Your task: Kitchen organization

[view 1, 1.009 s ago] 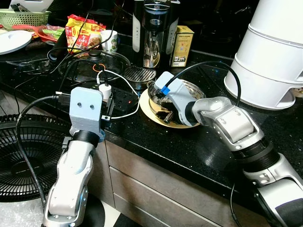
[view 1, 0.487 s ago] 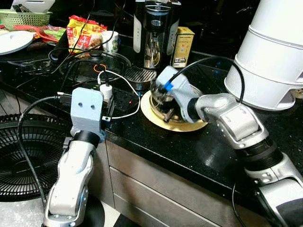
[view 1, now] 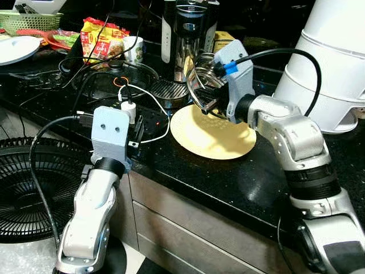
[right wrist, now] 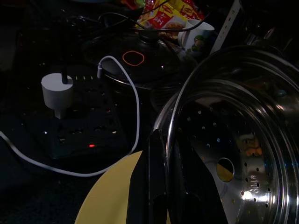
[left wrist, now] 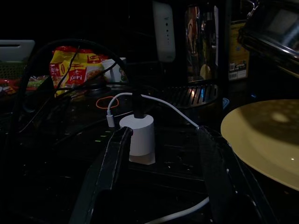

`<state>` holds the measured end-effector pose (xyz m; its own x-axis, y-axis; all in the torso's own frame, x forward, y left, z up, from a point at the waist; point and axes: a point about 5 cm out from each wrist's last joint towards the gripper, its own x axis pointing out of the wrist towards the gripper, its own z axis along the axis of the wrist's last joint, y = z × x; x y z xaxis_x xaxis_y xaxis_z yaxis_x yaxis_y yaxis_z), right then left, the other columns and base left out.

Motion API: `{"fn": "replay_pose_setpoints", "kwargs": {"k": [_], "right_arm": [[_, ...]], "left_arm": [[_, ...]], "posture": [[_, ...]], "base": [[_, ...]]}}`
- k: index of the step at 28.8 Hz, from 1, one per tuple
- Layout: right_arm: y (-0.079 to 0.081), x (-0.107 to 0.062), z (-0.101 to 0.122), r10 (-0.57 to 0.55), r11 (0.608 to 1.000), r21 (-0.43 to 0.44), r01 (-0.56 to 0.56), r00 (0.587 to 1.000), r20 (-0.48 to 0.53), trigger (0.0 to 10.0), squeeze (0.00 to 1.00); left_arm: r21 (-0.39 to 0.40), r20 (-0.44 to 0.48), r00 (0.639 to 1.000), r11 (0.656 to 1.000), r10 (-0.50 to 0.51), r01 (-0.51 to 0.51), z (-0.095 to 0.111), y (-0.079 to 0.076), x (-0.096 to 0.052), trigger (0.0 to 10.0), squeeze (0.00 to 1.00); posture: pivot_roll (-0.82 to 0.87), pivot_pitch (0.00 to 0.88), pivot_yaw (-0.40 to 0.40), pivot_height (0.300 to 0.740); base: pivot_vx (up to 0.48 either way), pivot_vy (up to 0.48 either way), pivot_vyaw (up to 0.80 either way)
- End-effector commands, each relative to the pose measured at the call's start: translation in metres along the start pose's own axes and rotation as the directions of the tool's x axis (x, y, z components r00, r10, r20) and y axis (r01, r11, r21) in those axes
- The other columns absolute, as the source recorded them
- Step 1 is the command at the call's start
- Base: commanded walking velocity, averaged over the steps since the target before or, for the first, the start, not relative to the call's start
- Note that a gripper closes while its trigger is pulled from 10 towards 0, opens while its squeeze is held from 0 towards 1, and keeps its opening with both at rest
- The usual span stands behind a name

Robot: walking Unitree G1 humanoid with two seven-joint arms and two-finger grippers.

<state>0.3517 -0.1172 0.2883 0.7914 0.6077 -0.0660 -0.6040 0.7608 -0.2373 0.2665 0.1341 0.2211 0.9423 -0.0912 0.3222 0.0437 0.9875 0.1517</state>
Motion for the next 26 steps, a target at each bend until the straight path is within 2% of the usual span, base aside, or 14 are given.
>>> {"fn": "replay_pose_setpoints", "kwargs": {"k": [1, 3, 11, 17, 20, 26], "right_arm": [[-0.010, -0.005, -0.001, -0.050, 0.997, -0.064, 0.048, 0.999, -0.023, 0.0, 0.00], [-0.015, -0.006, -0.007, -0.075, 0.994, -0.078, 0.070, 0.996, -0.053, 0.0, 0.00], [-0.020, -0.010, -0.004, -0.073, 0.996, -0.051, 0.071, 0.997, -0.033, 0.0, 0.00], [-0.015, -0.011, -0.002, -0.025, 0.999, -0.041, 0.024, 1.000, -0.013, 0.0, 0.00], [-0.009, -0.011, -0.003, 0.025, 0.998, -0.055, -0.026, 1.000, -0.015, 0.0, 0.00], [-0.004, -0.010, -0.004, 0.053, 0.996, -0.072, -0.055, 0.998, -0.022, 0.0, 0.00]], "left_arm": [[-0.005, -0.007, 1.000, 1.000, -0.020, 0.020, -0.001, -0.004, 0.003, 10.0, 0.00], [-0.006, -0.007, 1.000, 1.000, -0.024, 0.024, -0.001, -0.004, 0.003, 10.0, 0.00], [0.008, 0.000, 0.999, 0.999, -0.052, 0.052, 0.000, -0.008, 0.004, 10.0, 0.00], [0.009, 0.007, 0.998, 0.998, -0.058, 0.058, 0.001, -0.009, 0.004, 10.0, 0.00], [0.000, 0.007, 0.998, 0.998, -0.059, 0.059, 0.001, -0.009, 0.004, 10.0, 0.00], [-0.024, -0.001, 0.999, 0.999, -0.043, 0.043, 0.000, -0.008, 0.005, 10.0, 0.00]], "posture": [[0.06, 0.000, -0.070, 0.740], [0.05, 0.000, -0.069, 0.740], [0.05, 0.000, -0.069, 0.740], [0.05, 0.000, -0.066, 0.740], [0.05, 0.000, -0.065, 0.740], [0.05, 0.000, -0.064, 0.740]], "base": [[0.000, 0.000, -0.78], [0.000, 0.000, -0.78], [0.000, 0.000, -0.78], [0.000, 0.000, -0.79], [0.000, 0.000, -0.79], [0.000, 0.000, -0.79]]}}
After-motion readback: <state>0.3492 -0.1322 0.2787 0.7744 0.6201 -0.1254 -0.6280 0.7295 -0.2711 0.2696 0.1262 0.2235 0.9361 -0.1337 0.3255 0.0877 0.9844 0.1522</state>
